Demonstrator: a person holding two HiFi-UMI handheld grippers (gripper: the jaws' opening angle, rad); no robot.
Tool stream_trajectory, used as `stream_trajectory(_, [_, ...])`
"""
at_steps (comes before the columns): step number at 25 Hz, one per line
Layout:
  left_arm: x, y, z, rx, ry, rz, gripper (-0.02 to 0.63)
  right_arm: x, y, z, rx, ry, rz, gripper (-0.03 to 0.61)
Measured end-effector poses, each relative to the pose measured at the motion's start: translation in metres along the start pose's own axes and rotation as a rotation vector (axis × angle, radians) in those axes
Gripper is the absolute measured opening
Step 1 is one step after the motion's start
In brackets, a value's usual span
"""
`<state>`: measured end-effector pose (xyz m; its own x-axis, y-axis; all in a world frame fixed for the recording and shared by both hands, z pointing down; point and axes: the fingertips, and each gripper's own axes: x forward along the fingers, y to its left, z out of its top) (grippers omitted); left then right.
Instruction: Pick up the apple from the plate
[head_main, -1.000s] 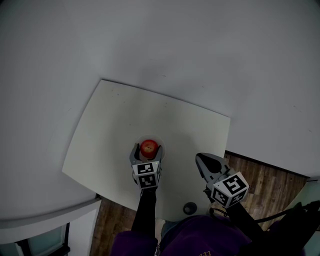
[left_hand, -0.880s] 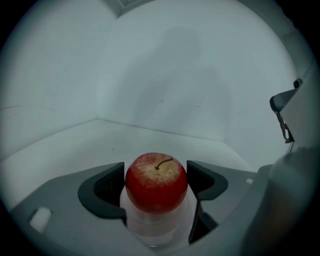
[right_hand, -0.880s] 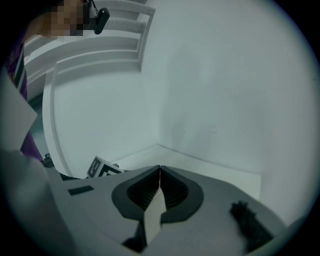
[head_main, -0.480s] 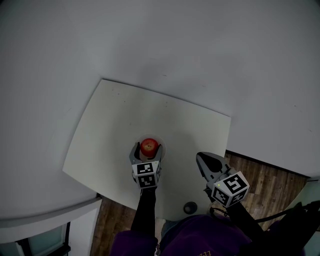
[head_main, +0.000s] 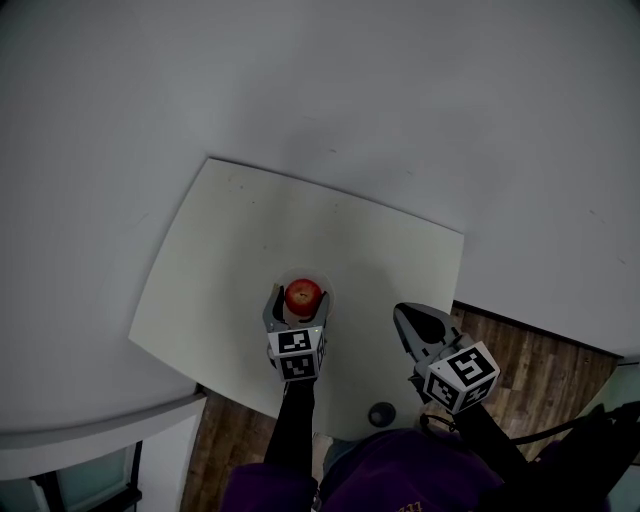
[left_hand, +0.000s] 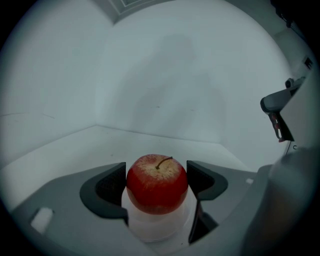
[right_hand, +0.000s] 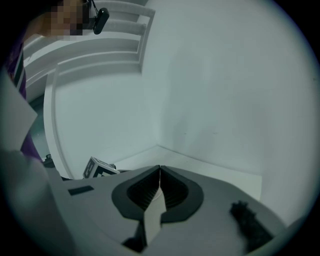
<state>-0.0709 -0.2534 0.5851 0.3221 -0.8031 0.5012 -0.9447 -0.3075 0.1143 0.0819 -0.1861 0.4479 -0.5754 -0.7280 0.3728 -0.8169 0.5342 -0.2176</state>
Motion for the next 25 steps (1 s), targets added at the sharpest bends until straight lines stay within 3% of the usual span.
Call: stream_trajectory(25, [-0.038,-0.020,-0.001,0.004,-0.046,-0.027,0.381,-0.010,0.015,0.003,-0.023,-0.022,0.023,0.011])
